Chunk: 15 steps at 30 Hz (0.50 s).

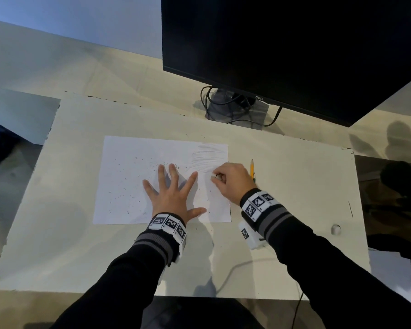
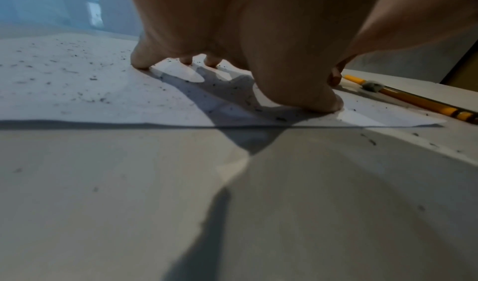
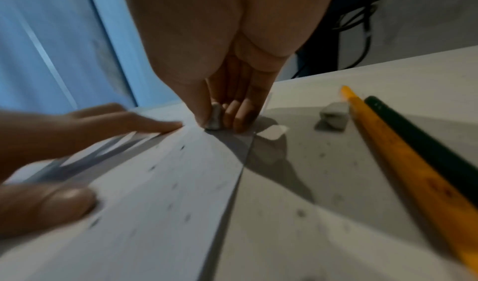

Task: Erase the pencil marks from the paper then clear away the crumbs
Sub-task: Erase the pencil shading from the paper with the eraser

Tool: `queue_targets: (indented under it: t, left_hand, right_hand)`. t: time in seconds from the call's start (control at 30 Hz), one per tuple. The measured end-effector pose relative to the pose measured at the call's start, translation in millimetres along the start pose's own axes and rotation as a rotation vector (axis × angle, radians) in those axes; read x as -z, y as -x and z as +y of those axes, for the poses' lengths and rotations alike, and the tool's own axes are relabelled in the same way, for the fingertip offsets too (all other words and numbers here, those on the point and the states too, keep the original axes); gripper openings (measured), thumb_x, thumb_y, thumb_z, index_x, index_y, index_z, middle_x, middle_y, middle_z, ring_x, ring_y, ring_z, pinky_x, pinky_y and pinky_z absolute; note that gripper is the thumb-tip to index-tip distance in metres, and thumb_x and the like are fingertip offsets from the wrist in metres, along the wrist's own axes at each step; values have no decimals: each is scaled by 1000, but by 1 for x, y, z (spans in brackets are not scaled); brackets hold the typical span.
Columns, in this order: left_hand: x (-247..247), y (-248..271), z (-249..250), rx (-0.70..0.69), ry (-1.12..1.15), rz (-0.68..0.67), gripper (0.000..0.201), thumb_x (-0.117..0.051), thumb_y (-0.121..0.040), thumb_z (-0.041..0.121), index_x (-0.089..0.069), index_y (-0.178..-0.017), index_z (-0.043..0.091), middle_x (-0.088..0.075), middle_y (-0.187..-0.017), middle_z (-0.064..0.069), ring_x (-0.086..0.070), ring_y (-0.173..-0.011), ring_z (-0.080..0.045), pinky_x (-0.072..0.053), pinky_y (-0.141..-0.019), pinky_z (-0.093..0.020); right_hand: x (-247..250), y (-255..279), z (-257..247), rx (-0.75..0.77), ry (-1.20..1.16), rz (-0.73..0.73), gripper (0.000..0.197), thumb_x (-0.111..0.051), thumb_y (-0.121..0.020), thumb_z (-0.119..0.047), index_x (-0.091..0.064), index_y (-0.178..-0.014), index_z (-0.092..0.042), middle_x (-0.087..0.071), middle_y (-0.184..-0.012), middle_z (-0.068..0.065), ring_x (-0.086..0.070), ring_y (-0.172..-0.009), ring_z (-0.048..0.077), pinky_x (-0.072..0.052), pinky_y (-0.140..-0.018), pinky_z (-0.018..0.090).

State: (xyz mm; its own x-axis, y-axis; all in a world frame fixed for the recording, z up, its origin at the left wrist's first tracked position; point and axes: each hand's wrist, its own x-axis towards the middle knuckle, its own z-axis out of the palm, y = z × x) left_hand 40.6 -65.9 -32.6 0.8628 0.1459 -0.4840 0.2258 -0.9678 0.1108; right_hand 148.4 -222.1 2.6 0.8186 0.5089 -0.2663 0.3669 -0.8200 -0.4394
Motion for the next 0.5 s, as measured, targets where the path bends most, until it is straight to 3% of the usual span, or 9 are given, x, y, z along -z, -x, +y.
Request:
queue_targets:
  t: [0.1,0.2,0.33,0.43,0.5]
  left_hand:
    - [1,0,1,1,-8,-9,100,-32,-76,89,22,-148,47,26,-159,-14,25,-144,-44,-5,-108,-76]
    - [0,-1,1,4,-7,-1,100,-32,-76,90,23,-148,48,25,-159,-14,24,-145,-44,-5,-108,-76]
    - [-2,-1,0,3,-1,-5,101,-33,-75,90,23,-147,48,26,-159,-14,26,-144,-44,-4,-108,-77]
    - [-4,-1,0,9,0,9,101,-32,-74,91,23,-147,48,25,-160,-14,25,-144,-44,-4,-108,-77]
    - [-3,-1,0,9,-2,5,101,-32,-75,90,24,-147,47,26,-159,-14,26,-144,-44,-4,-108,-77]
  right_hand:
    - [1,-6,-4,-62,5,55,16,-61,-93,-21,-71,-101,-12,-66,-97,1,-58,-89,17,-51,-84,33]
    - [-7,8,-13,46,6,-38,16,-60,-94,-21,-70,-103,-12,-65,-96,0,-57,-87,16,-50,-83,31]
    - [7,-4,9,-99,-12,72,13,-62,-92,-21,-71,-92,-12,-63,-85,-2,-56,-79,15,-52,-80,34]
    - [-2,7,-4,-9,46,-32,15,-58,-95,-20,-69,-101,-11,-64,-97,2,-58,-89,19,-50,-84,32]
    - [-4,16,-4,35,28,-83,15,-60,-94,-20,-70,-100,-11,-64,-95,1,-58,-87,19,-50,-83,34]
